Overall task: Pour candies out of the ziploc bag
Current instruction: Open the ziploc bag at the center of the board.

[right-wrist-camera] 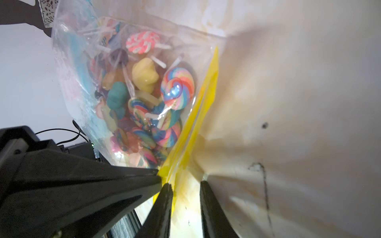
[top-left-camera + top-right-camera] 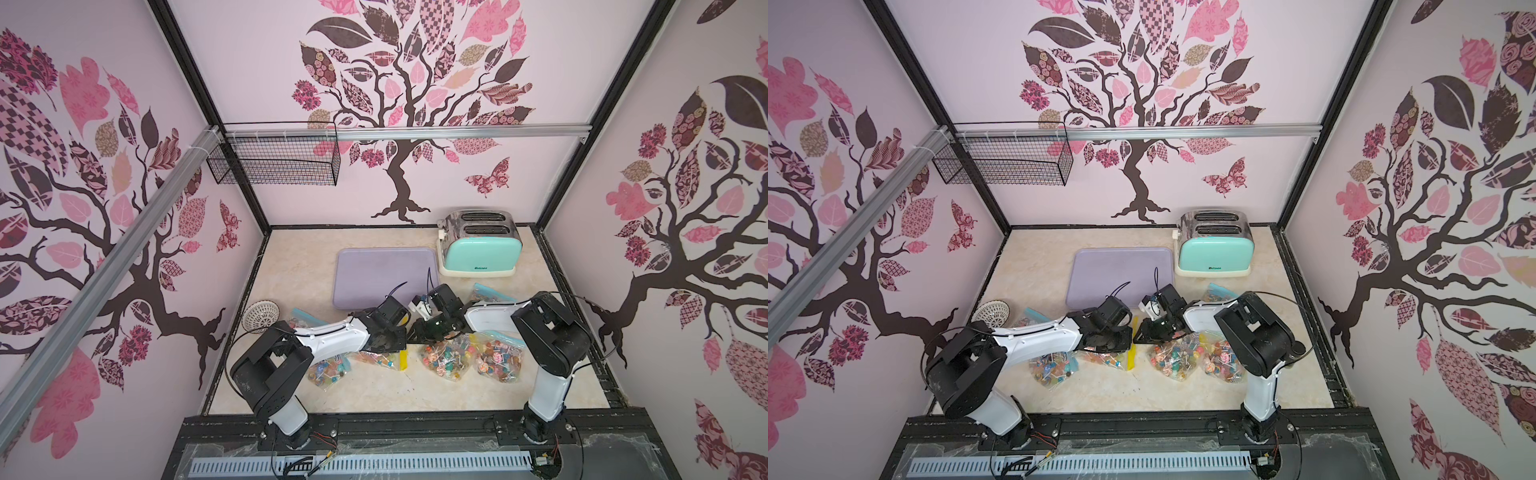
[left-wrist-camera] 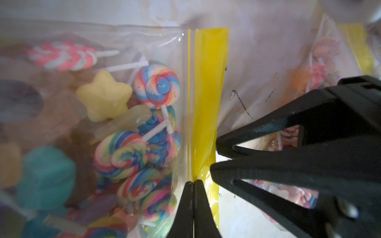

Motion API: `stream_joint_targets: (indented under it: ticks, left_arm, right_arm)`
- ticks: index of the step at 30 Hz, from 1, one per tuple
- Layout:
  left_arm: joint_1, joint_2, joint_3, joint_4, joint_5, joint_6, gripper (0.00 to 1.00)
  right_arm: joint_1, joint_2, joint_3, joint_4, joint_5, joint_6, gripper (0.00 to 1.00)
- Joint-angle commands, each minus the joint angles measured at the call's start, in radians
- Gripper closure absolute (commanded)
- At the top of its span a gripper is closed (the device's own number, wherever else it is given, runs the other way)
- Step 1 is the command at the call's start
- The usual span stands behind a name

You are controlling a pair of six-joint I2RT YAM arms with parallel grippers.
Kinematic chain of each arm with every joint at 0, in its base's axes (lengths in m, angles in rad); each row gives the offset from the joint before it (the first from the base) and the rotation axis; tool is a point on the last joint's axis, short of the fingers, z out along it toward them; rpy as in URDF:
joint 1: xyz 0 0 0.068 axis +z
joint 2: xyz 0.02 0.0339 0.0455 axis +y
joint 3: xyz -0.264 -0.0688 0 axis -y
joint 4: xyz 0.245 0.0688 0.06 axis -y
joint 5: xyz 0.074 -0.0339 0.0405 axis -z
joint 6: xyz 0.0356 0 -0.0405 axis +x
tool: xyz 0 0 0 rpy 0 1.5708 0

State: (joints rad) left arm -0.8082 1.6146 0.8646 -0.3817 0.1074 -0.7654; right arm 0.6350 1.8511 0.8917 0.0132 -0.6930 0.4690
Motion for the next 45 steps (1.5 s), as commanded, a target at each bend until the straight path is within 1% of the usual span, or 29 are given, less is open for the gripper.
stream_joint_targets:
  ticks: [1, 9, 22, 25, 29, 31, 32, 33, 35, 37, 39, 45]
  left_arm:
    - [0.004, -0.015, -0.013, 0.014, -0.008, 0.004, 1.0]
    - [0.006, -0.022, -0.012, -0.001, -0.028, 0.003, 1.0]
    - [0.008, -0.022, -0.018, -0.009, -0.048, -0.015, 1.0]
    - [0.009, -0.024, -0.021, -0.01, -0.056, -0.019, 1.0]
    - [0.008, -0.021, -0.021, -0.015, -0.061, -0.02, 1.0]
    - [0.009, -0.021, -0.019, -0.01, -0.048, -0.015, 1.0]
    - [0.009, -0.022, -0.021, -0.004, -0.036, -0.011, 0.98]
    - [0.009, -0.022, -0.023, 0.007, -0.025, -0.004, 0.89]
    - [0.009, -0.029, -0.025, 0.017, -0.009, 0.005, 0.78]
    - [0.009, -0.032, -0.024, 0.015, -0.002, 0.014, 0.72]
    - [0.009, -0.028, -0.02, 0.005, -0.002, 0.023, 0.69]
    - [0.008, 0.021, -0.01, 0.013, 0.026, 0.044, 0.69]
  right_arm:
    - [0.009, 0.041, 0.021, -0.019, 0.022, 0.011, 0.73]
    - [0.008, 0.065, 0.021, -0.021, 0.036, 0.018, 0.78]
    - [0.013, 0.112, 0.038, 0.002, 0.027, 0.046, 0.81]
    - [0.016, 0.122, 0.038, 0.011, 0.029, 0.052, 0.85]
    - [0.018, 0.133, 0.036, 0.017, 0.027, 0.057, 1.0]
    - [0.018, 0.132, 0.035, 0.016, 0.025, 0.056, 1.0]
    - [0.018, 0.128, 0.033, 0.016, 0.027, 0.056, 1.0]
    - [0.017, 0.122, 0.033, 0.014, 0.028, 0.055, 1.0]
    - [0.017, 0.112, 0.03, 0.011, 0.031, 0.053, 1.0]
    - [0.018, 0.104, 0.033, 0.004, 0.035, 0.051, 1.0]
    - [0.017, 0.102, 0.033, 0.0, 0.037, 0.048, 1.0]
    - [0.017, 0.102, 0.029, -0.001, 0.039, 0.049, 1.0]
